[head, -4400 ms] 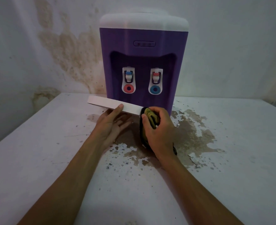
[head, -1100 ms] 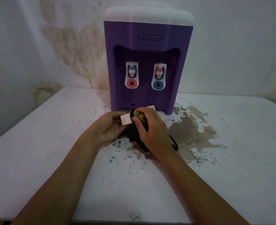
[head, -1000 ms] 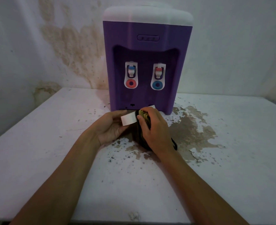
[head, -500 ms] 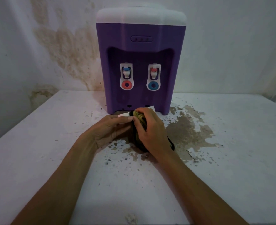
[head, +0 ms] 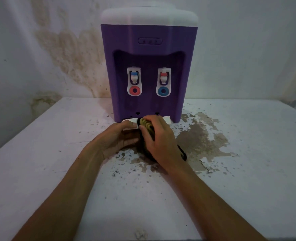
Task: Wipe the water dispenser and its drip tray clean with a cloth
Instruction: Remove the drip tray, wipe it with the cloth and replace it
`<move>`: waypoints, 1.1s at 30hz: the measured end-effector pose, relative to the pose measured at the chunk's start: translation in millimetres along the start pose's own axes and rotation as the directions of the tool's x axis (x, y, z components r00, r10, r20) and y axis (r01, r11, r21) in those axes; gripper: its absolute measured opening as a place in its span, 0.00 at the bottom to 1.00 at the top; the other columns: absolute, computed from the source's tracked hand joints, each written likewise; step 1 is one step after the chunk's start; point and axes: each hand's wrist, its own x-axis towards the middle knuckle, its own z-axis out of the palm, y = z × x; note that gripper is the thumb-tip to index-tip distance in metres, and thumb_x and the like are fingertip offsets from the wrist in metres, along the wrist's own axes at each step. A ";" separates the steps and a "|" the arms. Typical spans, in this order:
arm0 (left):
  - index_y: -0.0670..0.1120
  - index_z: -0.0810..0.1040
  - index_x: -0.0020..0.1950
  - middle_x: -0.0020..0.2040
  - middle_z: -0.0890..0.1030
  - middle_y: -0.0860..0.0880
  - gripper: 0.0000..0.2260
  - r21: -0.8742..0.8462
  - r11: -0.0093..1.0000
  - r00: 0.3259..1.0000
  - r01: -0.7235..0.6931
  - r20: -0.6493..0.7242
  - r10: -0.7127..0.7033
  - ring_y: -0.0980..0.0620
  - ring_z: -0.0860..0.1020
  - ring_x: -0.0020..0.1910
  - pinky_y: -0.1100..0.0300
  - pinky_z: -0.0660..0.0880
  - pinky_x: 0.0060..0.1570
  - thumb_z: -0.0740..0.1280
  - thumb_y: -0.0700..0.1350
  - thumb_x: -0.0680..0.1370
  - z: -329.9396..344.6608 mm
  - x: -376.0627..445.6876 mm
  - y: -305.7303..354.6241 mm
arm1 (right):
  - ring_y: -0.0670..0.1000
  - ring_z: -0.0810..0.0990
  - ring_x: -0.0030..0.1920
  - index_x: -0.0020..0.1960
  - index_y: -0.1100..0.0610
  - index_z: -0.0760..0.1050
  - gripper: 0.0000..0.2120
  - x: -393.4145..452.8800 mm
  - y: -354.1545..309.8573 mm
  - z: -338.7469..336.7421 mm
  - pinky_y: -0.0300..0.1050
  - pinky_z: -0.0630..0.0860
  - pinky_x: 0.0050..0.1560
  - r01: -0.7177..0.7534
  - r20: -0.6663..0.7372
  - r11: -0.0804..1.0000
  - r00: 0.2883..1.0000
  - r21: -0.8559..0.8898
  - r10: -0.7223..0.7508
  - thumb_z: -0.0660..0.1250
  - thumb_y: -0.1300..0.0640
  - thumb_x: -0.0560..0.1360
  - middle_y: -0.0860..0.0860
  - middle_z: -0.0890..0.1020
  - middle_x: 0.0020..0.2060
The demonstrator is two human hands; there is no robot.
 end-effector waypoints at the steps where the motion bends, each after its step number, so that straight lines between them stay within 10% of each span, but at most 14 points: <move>1: 0.41 0.79 0.65 0.59 0.84 0.41 0.18 0.002 1.000 1.000 0.003 0.000 -0.003 0.47 0.83 0.56 0.55 0.83 0.50 0.70 0.41 0.76 0.1 0.3 -0.3 | 0.46 0.76 0.49 0.62 0.57 0.74 0.12 1.2 1.1 1.0 0.32 0.72 0.48 0.001 -0.003 1.000 1.000 -0.014 -0.001 0.65 0.53 0.82 0.51 0.78 0.54; 8: 0.43 0.75 0.66 0.60 0.84 0.41 0.15 0.020 1.000 1.000 -0.007 0.018 0.006 0.42 0.83 0.60 0.48 0.77 0.64 0.64 0.42 0.80 4.1 0.7 -3.3 | 0.50 0.76 0.47 0.59 0.57 0.74 0.10 8.4 27.4 -10.9 0.36 0.66 0.41 -0.317 -0.118 0.938 0.946 -0.140 0.302 0.63 0.52 0.83 0.53 0.77 0.51; 18: 0.42 0.75 0.67 0.61 0.82 0.37 0.18 0.113 0.992 0.994 -0.053 -0.089 0.063 0.41 0.83 0.56 0.54 0.81 0.47 0.62 0.47 0.80 0.7 11.1 -3.4 | 0.45 0.75 0.47 0.58 0.58 0.76 0.10 2.2 5.7 -6.1 0.32 0.71 0.47 -0.044 -0.017 0.998 0.999 -0.040 0.043 0.68 0.54 0.80 0.50 0.79 0.51; 25: 0.42 0.78 0.65 0.59 0.83 0.38 0.26 0.197 0.979 0.992 -0.044 -0.109 0.067 0.39 0.82 0.58 0.43 0.77 0.64 0.67 0.52 0.70 4.5 15.4 -8.0 | 0.46 0.77 0.46 0.56 0.57 0.78 0.10 -0.4 3.2 -5.2 0.33 0.71 0.47 -0.003 0.011 0.997 1.000 -0.081 0.004 0.70 0.54 0.78 0.50 0.80 0.50; 33: 0.42 0.81 0.58 0.56 0.84 0.36 0.16 0.228 0.971 0.985 -0.068 -0.140 0.102 0.41 0.83 0.52 0.44 0.78 0.59 0.66 0.49 0.75 11.3 14.2 -11.3 | 0.48 0.76 0.46 0.56 0.57 0.78 0.10 1.4 -1.7 -3.5 0.38 0.72 0.44 -0.117 0.004 0.976 0.993 -0.183 0.120 0.68 0.54 0.78 0.50 0.79 0.50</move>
